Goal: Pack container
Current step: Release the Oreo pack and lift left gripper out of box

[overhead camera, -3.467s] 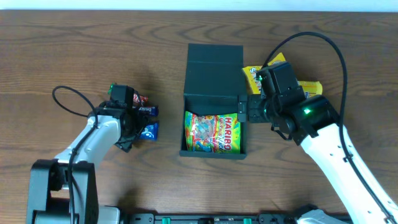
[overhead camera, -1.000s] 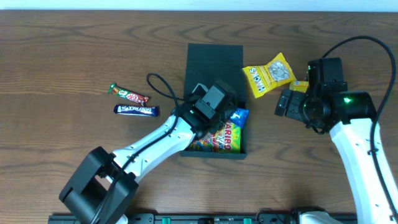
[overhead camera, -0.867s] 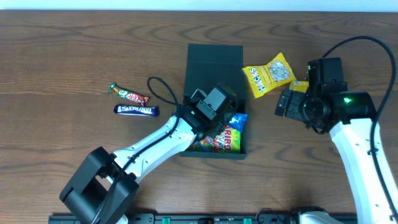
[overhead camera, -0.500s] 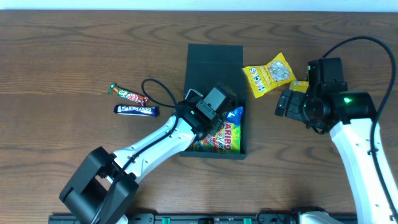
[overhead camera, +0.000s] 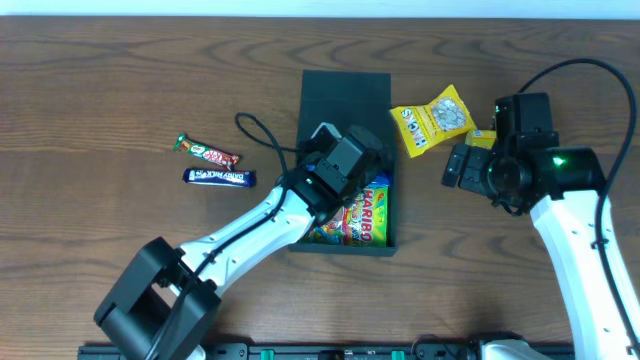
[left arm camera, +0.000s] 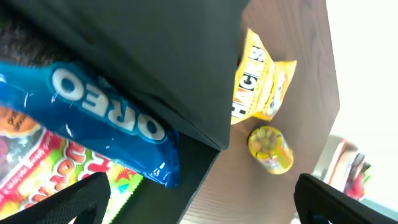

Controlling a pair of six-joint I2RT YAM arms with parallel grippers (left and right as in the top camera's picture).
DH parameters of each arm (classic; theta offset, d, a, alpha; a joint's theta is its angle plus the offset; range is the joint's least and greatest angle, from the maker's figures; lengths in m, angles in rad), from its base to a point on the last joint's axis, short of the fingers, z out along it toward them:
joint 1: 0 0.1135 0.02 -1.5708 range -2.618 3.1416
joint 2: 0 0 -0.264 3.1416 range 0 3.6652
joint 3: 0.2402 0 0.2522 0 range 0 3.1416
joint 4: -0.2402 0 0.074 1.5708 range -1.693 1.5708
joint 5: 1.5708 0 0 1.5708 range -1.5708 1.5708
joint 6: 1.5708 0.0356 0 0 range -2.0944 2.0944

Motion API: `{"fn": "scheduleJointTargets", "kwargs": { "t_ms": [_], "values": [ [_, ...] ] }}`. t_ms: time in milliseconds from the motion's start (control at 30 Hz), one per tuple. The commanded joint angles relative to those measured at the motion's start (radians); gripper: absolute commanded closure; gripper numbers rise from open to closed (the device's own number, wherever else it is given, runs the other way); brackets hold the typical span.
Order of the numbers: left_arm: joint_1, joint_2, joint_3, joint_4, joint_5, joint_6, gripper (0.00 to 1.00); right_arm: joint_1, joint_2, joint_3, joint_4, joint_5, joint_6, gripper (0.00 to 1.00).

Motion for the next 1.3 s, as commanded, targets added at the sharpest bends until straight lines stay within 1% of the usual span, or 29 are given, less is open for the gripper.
{"fn": "scheduleJointTargets", "kwargs": {
  "t_ms": [0, 67, 100, 133, 167, 200, 233, 300, 333, 400, 433, 467, 533, 633, 800, 1033, 1133, 1267],
  "values": [
    [0.003, -0.081, 0.017, -0.002, -0.047, 0.260, 0.05, -0.008, 0.001, -0.005, -0.002, -0.021, -0.049, 0.01],
    [0.003, -0.129, 0.017, -0.008, -0.068, 0.409, 0.05, -0.007, 0.001, -0.005, -0.001, -0.068, -0.086, 0.01],
    [0.003, -0.158, 0.017, -0.018, -0.079, 0.489, 0.05, -0.006, 0.001, -0.005, 0.001, -0.097, -0.104, 0.05],
    [0.003, -0.188, 0.017, -0.035, -0.099, 0.567, 0.05, -0.003, 0.001, -0.005, 0.006, -0.129, -0.124, 0.15],
    [0.003, -0.218, 0.017, -0.061, -0.131, 0.648, 0.05, 0.002, 0.001, -0.005, 0.014, -0.158, -0.138, 0.40],
    [0.004, -0.243, 0.017, -0.089, -0.172, 0.709, 0.05, 0.006, 0.001, -0.005, 0.021, -0.180, -0.141, 0.78],
    [0.005, -0.269, 0.017, -0.123, -0.223, 0.756, 0.05, 0.013, 0.001, -0.007, 0.030, -0.198, -0.141, 0.98],
    [0.014, -0.323, 0.017, -0.195, -0.320, 0.806, 0.05, 0.035, 0.001, -0.018, 0.064, -0.241, -0.141, 0.99],
    [0.023, -0.347, 0.017, -0.233, -0.358, 0.808, 0.04, 0.050, 0.001, -0.027, 0.086, -0.253, -0.141, 0.98],
    [0.050, -0.392, 0.017, -0.304, -0.407, 0.808, 0.00, 0.089, 0.001, -0.057, 0.143, -0.267, -0.141, 0.98],
    [0.069, -0.410, 0.017, -0.338, -0.414, 0.808, 0.01, 0.116, 0.002, -0.077, 0.180, -0.267, -0.140, 0.98],
    [0.091, -0.426, 0.017, -0.367, -0.415, 0.808, 0.05, 0.142, 0.003, -0.097, 0.214, -0.267, -0.140, 0.99],
    [0.158, -0.458, 0.016, -0.447, -0.399, 0.808, 0.05, 0.215, 0.019, -0.152, 0.320, -0.265, -0.124, 0.98],
    [0.228, -0.470, 0.016, -0.505, -0.342, 0.808, 0.05, 0.276, 0.065, -0.200, 0.433, -0.253, -0.082, 0.98],
    [0.280, -0.470, 0.014, -0.530, -0.250, 0.865, 0.05, 0.323, 0.214, -0.209, 0.529, -0.239, -0.039, 0.98],
    [0.283, -0.470, 0.014, -0.544, -0.243, 0.883, 0.05, 0.341, 0.392, -0.209, 0.645, -0.219, 0.004, 0.99],
    [0.283, -0.470, 0.014, -0.559, -0.243, 0.886, 0.05, 0.342, 0.428, -0.209, 0.679, -0.202, 0.006, 0.99],
    [0.283, -0.470, 0.014, -0.577, -0.243, 0.886, 0.05, 0.342, 0.417, -0.200, 0.682, -0.210, 0.005, 0.99]
  ]
}}
